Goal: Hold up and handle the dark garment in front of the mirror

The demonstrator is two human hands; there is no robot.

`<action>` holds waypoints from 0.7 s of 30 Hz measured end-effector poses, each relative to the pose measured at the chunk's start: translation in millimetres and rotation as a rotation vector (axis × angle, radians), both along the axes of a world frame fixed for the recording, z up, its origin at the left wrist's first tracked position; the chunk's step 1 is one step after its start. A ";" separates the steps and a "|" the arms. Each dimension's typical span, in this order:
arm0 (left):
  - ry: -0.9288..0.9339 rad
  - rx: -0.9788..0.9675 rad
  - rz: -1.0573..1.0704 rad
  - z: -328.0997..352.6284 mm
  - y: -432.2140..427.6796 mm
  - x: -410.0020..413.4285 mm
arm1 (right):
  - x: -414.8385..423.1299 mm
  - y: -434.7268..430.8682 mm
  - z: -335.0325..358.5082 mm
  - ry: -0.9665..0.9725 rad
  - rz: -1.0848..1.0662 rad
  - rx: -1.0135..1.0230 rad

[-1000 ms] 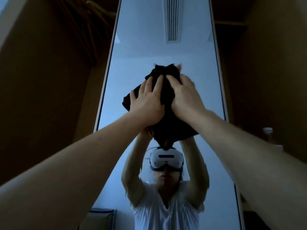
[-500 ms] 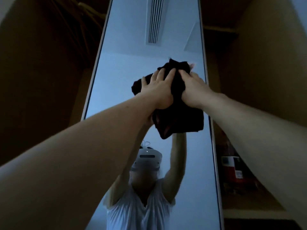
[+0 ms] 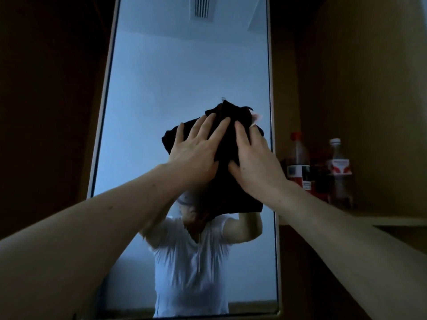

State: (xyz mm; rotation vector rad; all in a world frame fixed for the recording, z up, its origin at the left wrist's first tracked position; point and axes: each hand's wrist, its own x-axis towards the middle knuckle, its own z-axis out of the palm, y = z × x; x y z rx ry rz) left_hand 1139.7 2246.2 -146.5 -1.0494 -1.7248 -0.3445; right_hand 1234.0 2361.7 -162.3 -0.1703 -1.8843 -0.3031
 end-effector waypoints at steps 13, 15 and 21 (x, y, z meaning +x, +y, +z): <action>0.037 0.034 -0.031 51.3 24.0 13.2 | 14.7 13.5 52.5 -0.050 -0.073 -0.069; 0.106 0.008 -0.033 15.3 25.6 12.9 | 20.9 15.9 6.7 -0.020 -0.086 -0.051; 0.143 -0.092 -0.022 6.8 21.8 7.2 | 19.2 10.3 -10.8 -0.006 -0.057 -0.078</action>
